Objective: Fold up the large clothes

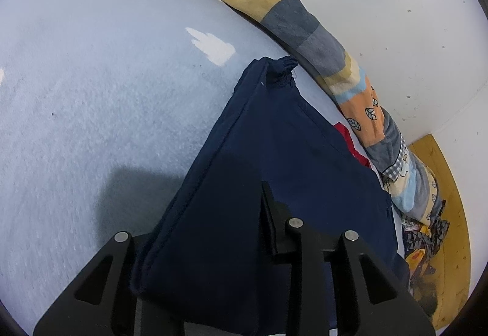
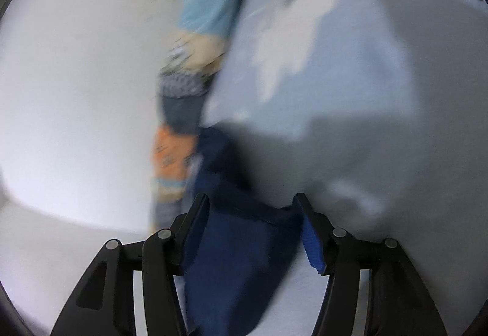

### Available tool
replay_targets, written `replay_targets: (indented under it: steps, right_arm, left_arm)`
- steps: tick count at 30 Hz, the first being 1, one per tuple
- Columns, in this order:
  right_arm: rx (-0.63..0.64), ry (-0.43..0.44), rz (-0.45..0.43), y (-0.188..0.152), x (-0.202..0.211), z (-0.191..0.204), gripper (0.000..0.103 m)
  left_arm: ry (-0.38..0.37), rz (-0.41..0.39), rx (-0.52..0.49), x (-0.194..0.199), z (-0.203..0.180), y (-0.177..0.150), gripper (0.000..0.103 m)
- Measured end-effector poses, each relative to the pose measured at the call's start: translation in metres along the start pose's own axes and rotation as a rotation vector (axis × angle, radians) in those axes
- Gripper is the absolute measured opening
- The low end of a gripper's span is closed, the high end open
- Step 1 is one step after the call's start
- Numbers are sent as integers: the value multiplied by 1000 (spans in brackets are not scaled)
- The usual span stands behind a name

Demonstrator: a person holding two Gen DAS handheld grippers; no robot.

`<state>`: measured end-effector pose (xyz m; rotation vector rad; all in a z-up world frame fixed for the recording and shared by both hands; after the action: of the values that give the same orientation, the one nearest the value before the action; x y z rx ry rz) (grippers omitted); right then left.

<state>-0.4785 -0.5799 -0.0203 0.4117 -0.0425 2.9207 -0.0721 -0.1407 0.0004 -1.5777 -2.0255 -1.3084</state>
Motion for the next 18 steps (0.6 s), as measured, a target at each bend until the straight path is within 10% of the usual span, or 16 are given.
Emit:
replay_targets:
  steps: [3, 12, 13, 15, 18]
  right_arm:
    - [-14, 105, 62, -18, 11, 25, 60]
    - [147, -149, 37, -11, -5, 2, 67]
    - [166, -138, 32, -12, -11, 2, 62]
    - [211, -201, 39, -16, -19, 1, 10]
    - [307, -312, 18, -21, -20, 12, 8]
  left_arm:
    - [-2, -1, 8, 0, 0, 0, 28]
    - [-26, -4, 17, 1, 1, 0, 24]
    - [-27, -9, 9, 2, 0, -1, 20]
    - [-12, -18, -35, 3, -6, 0, 16]
    - [32, -32, -103, 5, -17, 0, 14]
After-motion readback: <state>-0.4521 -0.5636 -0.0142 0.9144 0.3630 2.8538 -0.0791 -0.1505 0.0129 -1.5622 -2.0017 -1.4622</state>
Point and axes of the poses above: each gripper's, at about its wrist camera, not at the fingertips, and x roughly against the way its jaws point, z to its left, y to its top, the point moved 4 cm from there along -x, roughly the way its jaws point, and after that the axes turned 2 degrees about -x, right-handed, at the moved point
